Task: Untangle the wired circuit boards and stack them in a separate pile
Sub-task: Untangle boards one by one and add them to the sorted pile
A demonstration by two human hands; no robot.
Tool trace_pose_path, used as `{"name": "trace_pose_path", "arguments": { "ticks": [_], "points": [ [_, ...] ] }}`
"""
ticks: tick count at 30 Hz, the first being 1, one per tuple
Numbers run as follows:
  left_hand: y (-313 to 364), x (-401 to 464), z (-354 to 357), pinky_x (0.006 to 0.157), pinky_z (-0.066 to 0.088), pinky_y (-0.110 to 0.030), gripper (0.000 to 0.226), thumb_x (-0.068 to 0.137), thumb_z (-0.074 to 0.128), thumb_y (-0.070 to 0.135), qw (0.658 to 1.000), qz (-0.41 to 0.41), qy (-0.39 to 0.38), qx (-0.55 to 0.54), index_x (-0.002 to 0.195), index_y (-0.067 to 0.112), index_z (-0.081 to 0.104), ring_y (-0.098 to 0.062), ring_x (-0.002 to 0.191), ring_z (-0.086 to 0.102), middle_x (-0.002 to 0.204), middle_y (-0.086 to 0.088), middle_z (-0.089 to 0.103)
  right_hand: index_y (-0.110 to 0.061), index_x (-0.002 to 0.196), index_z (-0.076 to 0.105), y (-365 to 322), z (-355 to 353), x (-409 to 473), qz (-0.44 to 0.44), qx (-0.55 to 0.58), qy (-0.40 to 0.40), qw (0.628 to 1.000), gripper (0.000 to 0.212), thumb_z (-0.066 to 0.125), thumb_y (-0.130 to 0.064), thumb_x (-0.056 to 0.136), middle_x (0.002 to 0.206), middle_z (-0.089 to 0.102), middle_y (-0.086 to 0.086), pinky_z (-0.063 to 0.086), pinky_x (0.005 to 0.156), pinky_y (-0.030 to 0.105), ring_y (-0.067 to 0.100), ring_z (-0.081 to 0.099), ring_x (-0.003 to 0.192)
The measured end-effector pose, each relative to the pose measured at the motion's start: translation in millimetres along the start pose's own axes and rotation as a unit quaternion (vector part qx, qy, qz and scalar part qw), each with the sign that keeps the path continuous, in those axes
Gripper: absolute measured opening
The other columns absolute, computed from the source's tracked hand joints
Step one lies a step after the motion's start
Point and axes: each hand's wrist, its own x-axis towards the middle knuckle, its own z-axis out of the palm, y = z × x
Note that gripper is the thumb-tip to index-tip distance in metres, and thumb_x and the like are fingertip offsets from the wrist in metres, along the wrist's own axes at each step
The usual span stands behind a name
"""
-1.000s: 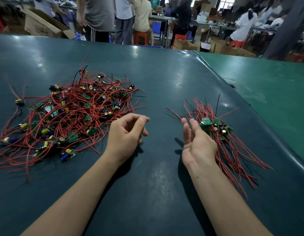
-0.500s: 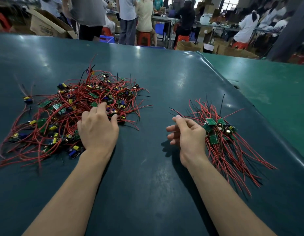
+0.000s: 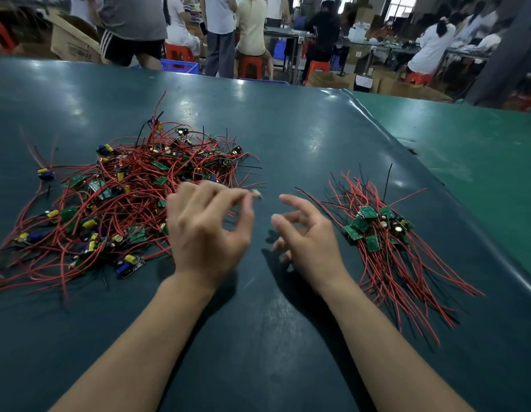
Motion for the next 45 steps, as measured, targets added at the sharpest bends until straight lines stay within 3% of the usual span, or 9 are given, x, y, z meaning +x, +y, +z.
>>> {"name": "trace_pose_path", "arguments": {
  "ticks": [5,10,14,17,23,33,36,39,45],
  "points": [
    [18,-9,6,0.07,0.047,-0.045,0.011,0.083,0.075,0.015,0.983,0.073,-0.087,-0.143,0.089,0.006,0.076,-0.029,0.076,0.056,0.084,-0.007,0.066,-0.009,0.112,0.066,0,2,1,-0.053,0.002,0.012,0.999,0.03,0.056,0.01,0.091,0.086,0.07,0.007,0.054,0.059,0.019,0.008,0.066,0.065],
    [16,-5,-3,0.084,0.038,-0.028,0.021,0.085,0.07,0.018,0.991,0.032,0.047,-0.118,0.078,0.0,0.063,-0.023,0.085,0.053,0.087,-0.011,0.06,-0.005,0.09,0.061,-6,-2,5,0.004,0.143,0.103,0.984,0.01,0.055,-0.006,0.098,0.063,0.069,0.002,0.051,0.044,0.023,0.013,0.066,0.055],
    [14,-12,5,0.053,0.035,-0.025,0.034,0.092,0.064,0.023,0.965,-0.014,-0.155,-0.212,0.061,0.008,0.061,-0.011,0.051,0.044,0.057,0.003,0.051,-0.006,0.088,0.059,-8,-4,5,0.007,0.184,0.1,0.978,0.01,0.056,-0.007,0.098,0.068,0.072,0.007,0.05,0.043,0.023,0.017,0.069,0.056],
    [13,-15,14,0.051,0.04,-0.027,0.038,0.093,0.057,0.041,0.926,-0.126,-0.271,-0.231,0.069,0.013,0.068,-0.01,0.049,0.053,0.057,0.009,0.059,-0.011,0.088,0.06,-9,-4,1,-0.023,0.172,0.065,0.983,0.01,0.058,-0.007,0.097,0.073,0.074,0.007,0.05,0.043,0.024,0.02,0.072,0.064],
    [8,-5,16,0.047,0.041,-0.023,0.046,0.089,0.058,0.052,0.875,-0.314,-0.198,-0.311,0.065,0.013,0.061,-0.01,0.044,0.053,0.051,0.002,0.061,-0.016,0.084,0.063,-9,-1,-5,-0.046,0.091,0.005,0.995,0.011,0.062,-0.016,0.096,0.072,0.073,0.001,0.046,0.039,0.021,0.016,0.07,0.059],
    [8,-1,14,0.052,0.048,-0.019,0.017,0.078,0.073,0.021,0.81,-0.347,-0.18,-0.438,0.09,0.008,0.071,-0.011,0.054,0.061,0.074,-0.001,0.073,-0.008,0.09,0.066,-10,-1,-1,-0.05,0.087,0.024,0.995,0.009,0.06,-0.008,0.096,0.083,0.074,0.013,0.052,0.045,0.024,0.029,0.072,0.066],
    [7,2,15,0.064,0.048,-0.022,0.025,0.071,0.075,0.019,0.724,-0.432,-0.138,-0.52,0.095,0.011,0.07,-0.013,0.064,0.061,0.077,-0.001,0.071,-0.009,0.099,0.074,-10,-1,-2,-0.085,0.087,0.0,0.993,0.015,0.063,0.0,0.092,0.089,0.075,0.009,0.06,0.06,0.04,0.031,0.072,0.073],
    [4,6,15,0.069,0.044,-0.025,0.016,0.069,0.074,0.023,0.621,-0.502,-0.14,-0.585,0.082,0.015,0.075,-0.009,0.065,0.06,0.075,0.001,0.07,-0.011,0.106,0.073,-13,-1,-6,-0.097,0.087,-0.035,0.991,0.019,0.066,-0.004,0.089,0.09,0.077,-0.003,0.057,0.054,0.028,0.021,0.071,0.07],
    [3,9,14,0.074,0.051,-0.024,0.034,0.077,0.066,0.025,0.566,-0.531,-0.152,-0.612,0.108,0.01,0.068,-0.009,0.076,0.069,0.089,0.0,0.074,-0.009,0.112,0.072,-13,-6,-4,-0.075,0.091,-0.068,0.991,0.023,0.058,-0.002,0.095,0.1,0.075,0.002,0.047,0.044,0.021,0.019,0.069,0.067]
  ]
}}
